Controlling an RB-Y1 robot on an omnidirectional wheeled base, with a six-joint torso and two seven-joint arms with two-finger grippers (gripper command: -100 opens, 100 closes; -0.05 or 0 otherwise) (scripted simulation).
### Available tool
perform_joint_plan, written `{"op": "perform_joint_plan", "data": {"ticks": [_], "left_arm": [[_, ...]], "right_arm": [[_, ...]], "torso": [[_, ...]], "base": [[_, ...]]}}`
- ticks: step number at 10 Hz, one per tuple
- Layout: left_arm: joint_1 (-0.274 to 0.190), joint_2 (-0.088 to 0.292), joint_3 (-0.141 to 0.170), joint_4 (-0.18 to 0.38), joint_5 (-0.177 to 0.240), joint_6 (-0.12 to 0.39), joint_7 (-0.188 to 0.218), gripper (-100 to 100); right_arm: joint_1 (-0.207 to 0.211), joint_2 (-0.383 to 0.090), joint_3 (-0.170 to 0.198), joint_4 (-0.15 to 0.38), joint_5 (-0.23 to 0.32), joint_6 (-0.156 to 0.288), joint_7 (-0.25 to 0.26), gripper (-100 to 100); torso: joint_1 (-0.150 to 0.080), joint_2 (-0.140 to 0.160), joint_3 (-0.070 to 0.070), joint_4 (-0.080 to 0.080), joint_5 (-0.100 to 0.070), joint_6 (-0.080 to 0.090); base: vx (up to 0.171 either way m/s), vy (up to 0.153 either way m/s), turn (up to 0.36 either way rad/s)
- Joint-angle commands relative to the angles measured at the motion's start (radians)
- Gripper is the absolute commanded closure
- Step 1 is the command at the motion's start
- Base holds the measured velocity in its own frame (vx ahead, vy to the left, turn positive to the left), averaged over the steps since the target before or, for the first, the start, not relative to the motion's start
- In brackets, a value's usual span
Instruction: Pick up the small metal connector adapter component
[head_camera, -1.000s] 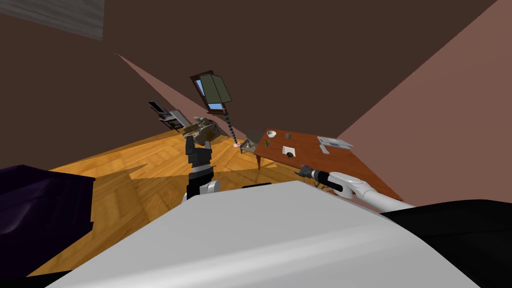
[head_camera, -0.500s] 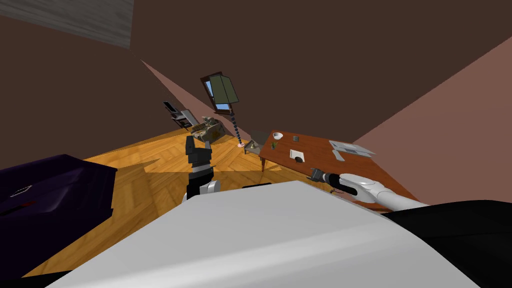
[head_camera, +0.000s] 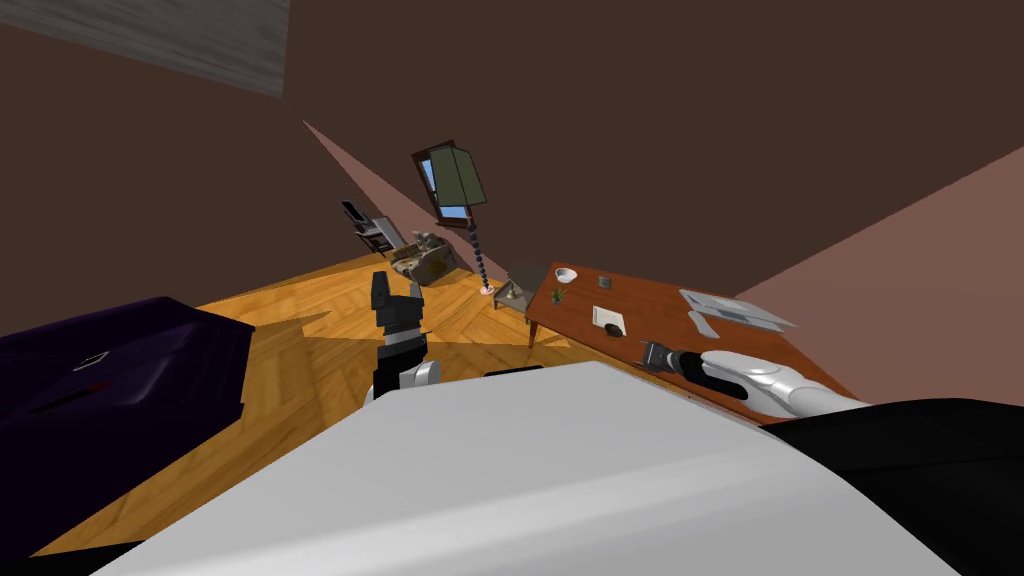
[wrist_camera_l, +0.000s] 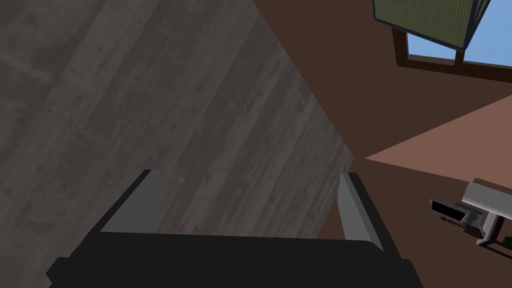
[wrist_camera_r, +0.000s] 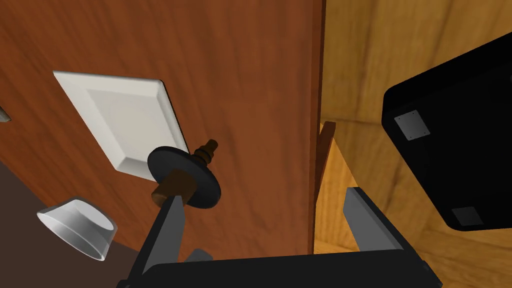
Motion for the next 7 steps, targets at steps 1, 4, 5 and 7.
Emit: {"op": "perform_joint_plan", "data": {"ticks": [1, 4, 5, 7], "left_arm": [[0.000, 0.000, 0.000, 0.000, 0.000, 0.000, 0.000, 0], [0.000, 0.000, 0.000, 0.000, 0.000, 0.000, 0.000, 0], [0.000, 0.000, 0.000, 0.000, 0.000, 0.000, 0.000, 0], [0.000, 0.000, 0.000, 0.000, 0.000, 0.000, 0.000, 0]], "right_arm": [[0.002, -0.002, -0.003, 0.030, 0.007, -0.010, 0.017, -100], [0.008, -0.013, 0.021, 0.112, 0.045, -0.013, 0.056, -100], [0.011, -0.012, 0.028, 0.134, 0.055, -0.015, 0.067, -100], [0.016, -0.004, 0.040, 0.169, 0.071, -0.019, 0.085, -100]], "torso": [[0.000, 0.000, 0.000, 0.000, 0.000, 0.000], [0.001, -0.003, -0.001, 0.000, 0.000, 0.000], [0.001, -0.004, -0.002, -0.001, 0.000, 0.000], [0.001, -0.004, -0.002, -0.001, 0.000, 0.000]], "base": [[0.073, 0.023, 0.064], [0.141, 0.037, 0.127], [0.173, 0.040, 0.122], [0.158, 0.027, 0.106]]}}
